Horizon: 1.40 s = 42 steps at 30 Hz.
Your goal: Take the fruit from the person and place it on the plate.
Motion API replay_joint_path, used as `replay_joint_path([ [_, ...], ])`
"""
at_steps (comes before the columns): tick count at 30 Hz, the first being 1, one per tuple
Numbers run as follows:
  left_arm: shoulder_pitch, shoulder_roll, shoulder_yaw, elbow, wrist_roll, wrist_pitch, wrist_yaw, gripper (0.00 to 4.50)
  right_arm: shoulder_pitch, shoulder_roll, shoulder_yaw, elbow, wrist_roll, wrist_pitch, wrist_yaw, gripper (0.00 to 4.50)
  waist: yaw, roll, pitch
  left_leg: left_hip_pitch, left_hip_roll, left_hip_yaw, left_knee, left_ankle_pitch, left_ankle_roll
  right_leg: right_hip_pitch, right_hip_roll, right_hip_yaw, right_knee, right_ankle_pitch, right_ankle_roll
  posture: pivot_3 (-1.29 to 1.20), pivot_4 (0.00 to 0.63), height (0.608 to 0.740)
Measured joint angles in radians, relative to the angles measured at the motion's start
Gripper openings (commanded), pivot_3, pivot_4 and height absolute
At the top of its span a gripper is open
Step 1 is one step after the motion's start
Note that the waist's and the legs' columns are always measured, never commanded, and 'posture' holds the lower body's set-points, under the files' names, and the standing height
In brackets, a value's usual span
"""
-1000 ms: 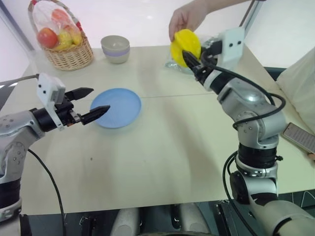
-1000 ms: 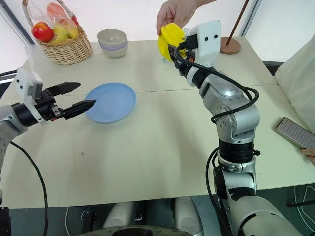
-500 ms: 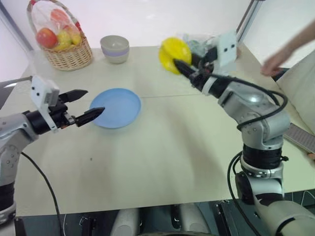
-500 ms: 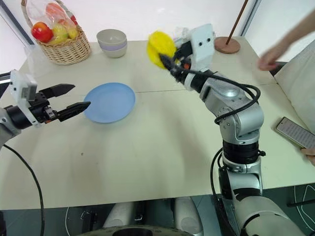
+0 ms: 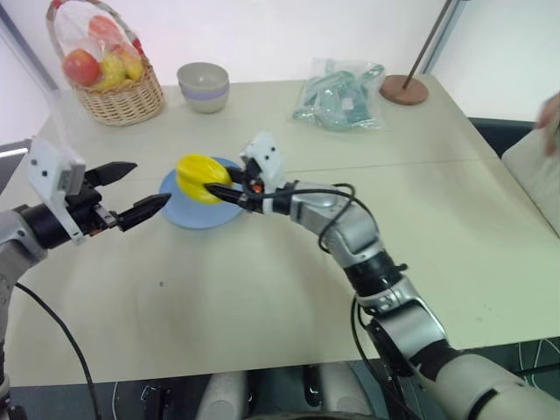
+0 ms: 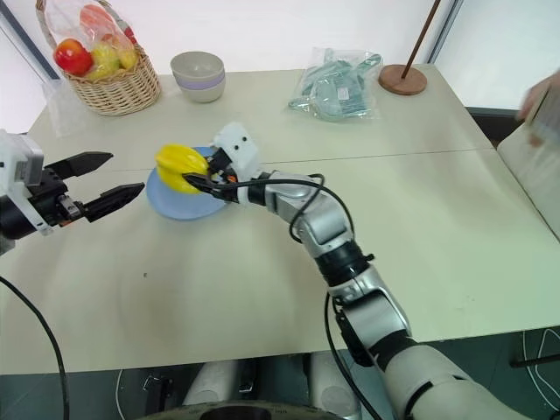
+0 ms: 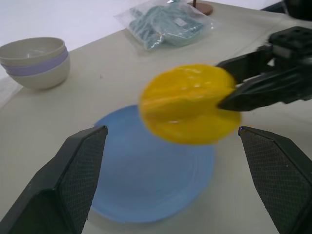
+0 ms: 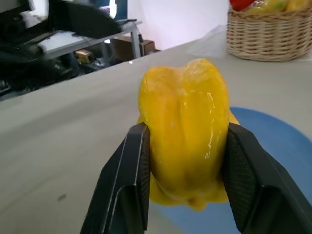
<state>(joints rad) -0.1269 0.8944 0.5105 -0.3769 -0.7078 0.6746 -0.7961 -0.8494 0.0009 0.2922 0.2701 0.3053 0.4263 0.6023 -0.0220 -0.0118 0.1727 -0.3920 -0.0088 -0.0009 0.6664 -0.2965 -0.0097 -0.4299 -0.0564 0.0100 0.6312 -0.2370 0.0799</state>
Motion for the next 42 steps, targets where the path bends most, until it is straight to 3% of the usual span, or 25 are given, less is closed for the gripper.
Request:
replay_joint_path([
  [5,0.01,0.005,0.029,-0.022,-0.005,0.018,0.018,4.5,-0.083,0.089,-0.029,0.27,-0.075,-0.186,-0.036,1.43,-0.003,0.0,0.0,0.0,0.0,0.0,-0.001,0.0,-0.001,0.0,0.0,0.0,0.0,0.0,0.0,0.0,0.15,0.74],
  [13,0.014,0.005,0.034,-0.039,-0.021,0.025,0.038,4.5,-0.124,0.12,-0.044,0.603,-0.207,-0.423,-0.098,1.43,-0.025,0.0,0.0,0.0,0.0,0.0,-0.002,0.001,-0.002,-0.001,-0.001,0.0,0.0,0.0,-0.001,0.0,0.15,0.74],
  [22,0.016,0.003,0.034,-0.06,-0.025,0.031,0.045,4.5,-0.128,0.121,-0.069,0.694,-0.264,-0.502,-0.107,1.43,-0.047,0.0,0.0,0.0,0.0,-0.001,-0.005,0.002,-0.004,-0.002,-0.001,0.0,0.001,-0.001,-0.002,0.0,0.15,0.74],
  [28,0.013,-0.002,0.028,-0.059,-0.025,0.031,0.046,4.5,-0.115,0.127,-0.074,0.668,-0.265,-0.489,-0.068,4.38,-0.047,0.0,0.0,0.0,0.0,-0.001,-0.005,0.002,-0.004,-0.002,-0.001,0.0,0.001,-0.001,-0.002,0.0,0.15,0.74],
  [36,-0.006,-0.012,0.009,-0.055,-0.025,0.027,0.04,4.5,-0.052,0.126,-0.072,0.494,-0.262,-0.378,-0.03,4.45,-0.047,0.0,0.0,0.0,0.0,-0.001,-0.005,0.002,-0.005,-0.002,-0.001,0.0,0.001,-0.001,-0.002,0.0,0.15,0.74],
  [42,-0.015,-0.017,-0.024,-0.053,-0.025,0.018,0.032,4.5,-0.046,0.033,-0.108,0.157,-0.209,-0.173,-0.002,4.45,-0.04,0.0,0.0,-0.001,-0.001,-0.001,-0.004,0.002,-0.004,-0.003,-0.002,0.0,0.001,-0.001,-0.002,0.0,0.15,0.74],
])
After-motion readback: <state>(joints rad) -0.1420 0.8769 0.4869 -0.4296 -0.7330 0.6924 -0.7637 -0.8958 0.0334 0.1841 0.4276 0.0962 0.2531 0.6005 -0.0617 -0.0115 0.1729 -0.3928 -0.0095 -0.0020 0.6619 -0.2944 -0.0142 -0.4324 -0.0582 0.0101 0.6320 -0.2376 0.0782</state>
